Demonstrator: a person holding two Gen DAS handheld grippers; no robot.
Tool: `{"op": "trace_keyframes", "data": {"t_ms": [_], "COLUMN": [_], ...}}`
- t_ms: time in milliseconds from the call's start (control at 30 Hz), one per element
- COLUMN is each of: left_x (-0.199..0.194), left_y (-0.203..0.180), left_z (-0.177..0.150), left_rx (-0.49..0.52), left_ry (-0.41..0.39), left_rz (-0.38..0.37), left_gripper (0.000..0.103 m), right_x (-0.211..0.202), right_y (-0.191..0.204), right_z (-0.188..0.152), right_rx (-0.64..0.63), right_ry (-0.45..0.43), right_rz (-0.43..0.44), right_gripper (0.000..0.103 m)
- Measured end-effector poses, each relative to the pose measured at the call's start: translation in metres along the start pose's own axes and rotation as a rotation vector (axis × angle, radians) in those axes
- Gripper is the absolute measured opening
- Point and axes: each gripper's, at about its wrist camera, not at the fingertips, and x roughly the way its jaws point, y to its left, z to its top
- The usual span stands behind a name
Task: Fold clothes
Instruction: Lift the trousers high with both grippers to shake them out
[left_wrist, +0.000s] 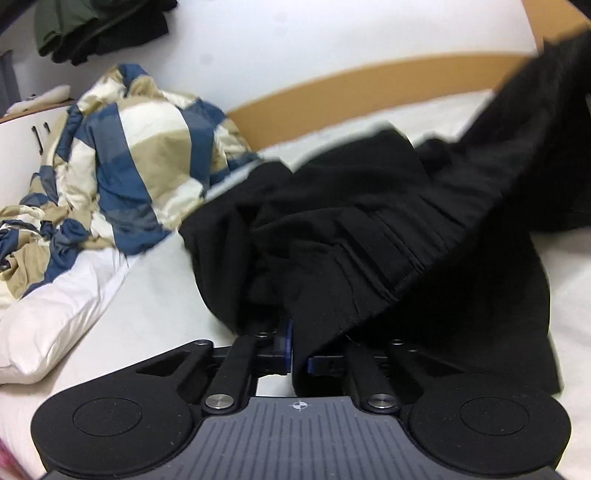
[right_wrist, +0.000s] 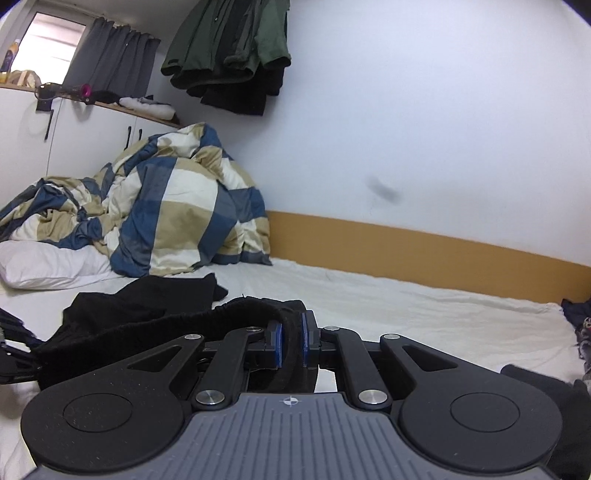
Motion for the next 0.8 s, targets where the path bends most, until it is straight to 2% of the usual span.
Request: {"op": "trace_keyframes", "data": {"t_ms": [67, 133, 267, 433, 500, 633, 800], "left_x": [-0.018, -0.043, -0.110, -0.230, -0.285, -0.404, -0.534], "left_y": [0.016, 0.028, 0.072, 0.103, 0.115, 0.139, 0.162], "left_z": [0.021, 0.054, 0.156, 0.283, 0.319, 0.364, 0.393], "left_rx": [-0.063, -0.062, -0.123, -0.121, -0.150, -0.214, -0.324], "left_ry": [-0.105, -0.201, -0.385, -0.607, -0.669, -0.812, -0.951], "left_rz": [-0.003, 0.005, -0.012, 0.067, 0.073, 0.108, 0.116], "left_gripper": [0.006, 0.006, 0.006, 0.005, 0.005, 0.006, 0.006], "right_x": [-0.002, -0.008, -0.032, -0.088, -0.118, -0.184, -0.278], "right_y": [-0.006, -0.006, 0.007, 0.021, 0.026, 0.041, 0.067], "right_z": [0.002, 0.011, 0.057, 0.173, 0.224, 0.325, 0.423], "right_rx": [-0.002, -0.005, -0.042, -0.083, -0.099, -0.087, -0.039], "right_ry": [-0.004, -0.012, -0.126, -0.378, -0.457, -0.600, -0.794], "right_rz": [-0.007, -0.013, -0.067, -0.147, -0.167, -0.181, -0.172], "right_gripper": [0.010, 0.010, 0.006, 0.004, 0.004, 0.004, 0.004]}}
